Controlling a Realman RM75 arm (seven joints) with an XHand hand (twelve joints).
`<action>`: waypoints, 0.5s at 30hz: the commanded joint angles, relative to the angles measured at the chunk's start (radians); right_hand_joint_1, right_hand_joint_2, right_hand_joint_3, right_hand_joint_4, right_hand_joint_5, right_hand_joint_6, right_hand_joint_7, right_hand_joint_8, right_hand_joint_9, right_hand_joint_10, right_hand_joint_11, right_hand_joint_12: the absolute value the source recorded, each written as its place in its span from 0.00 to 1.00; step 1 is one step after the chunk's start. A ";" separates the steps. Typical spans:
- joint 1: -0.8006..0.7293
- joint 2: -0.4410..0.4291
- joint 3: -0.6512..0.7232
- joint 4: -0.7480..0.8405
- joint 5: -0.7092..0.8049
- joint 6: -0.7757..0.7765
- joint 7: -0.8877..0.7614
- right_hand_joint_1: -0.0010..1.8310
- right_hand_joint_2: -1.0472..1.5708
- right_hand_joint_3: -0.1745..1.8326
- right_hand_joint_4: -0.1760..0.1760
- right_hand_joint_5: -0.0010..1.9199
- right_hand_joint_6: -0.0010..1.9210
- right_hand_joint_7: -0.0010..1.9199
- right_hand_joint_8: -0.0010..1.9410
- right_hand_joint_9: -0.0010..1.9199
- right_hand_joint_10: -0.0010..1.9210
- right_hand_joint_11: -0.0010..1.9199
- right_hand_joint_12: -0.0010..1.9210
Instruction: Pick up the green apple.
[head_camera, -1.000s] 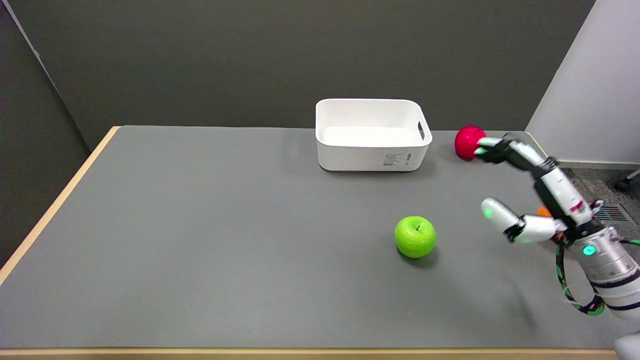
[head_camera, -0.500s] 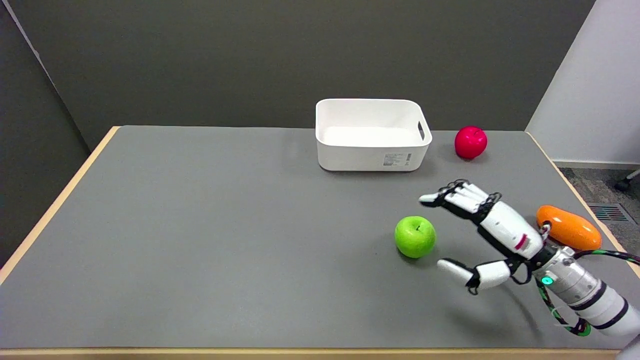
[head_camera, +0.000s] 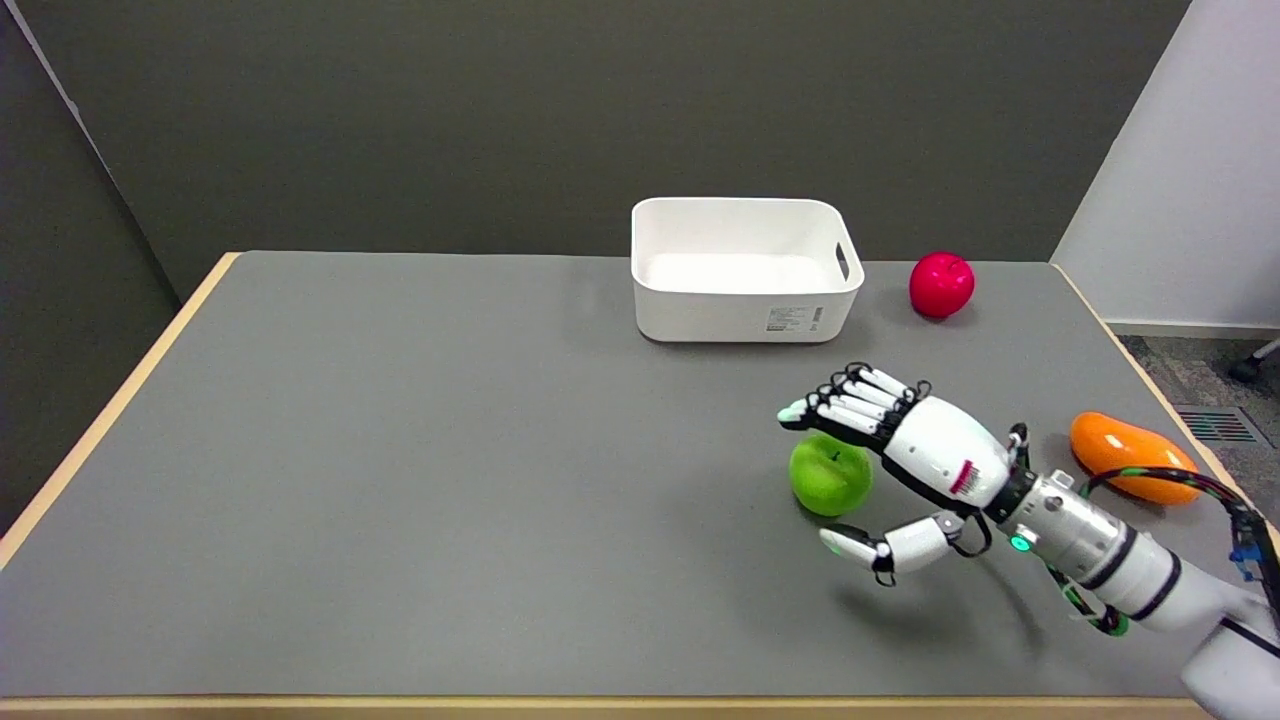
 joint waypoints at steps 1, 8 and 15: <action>0.106 -0.002 0.028 0.045 -0.105 -0.168 -0.040 0.26 0.62 0.50 0.54 0.13 0.24 0.17 0.21 0.09 0.42 0.02 0.65; 0.062 -0.005 0.054 0.034 -0.102 -0.165 -0.040 0.26 0.62 0.50 0.54 0.13 0.24 0.18 0.21 0.09 0.42 0.02 0.65; 0.006 -0.019 0.060 0.027 -0.097 -0.169 -0.038 0.26 0.62 0.50 0.55 0.13 0.24 0.18 0.21 0.09 0.42 0.02 0.65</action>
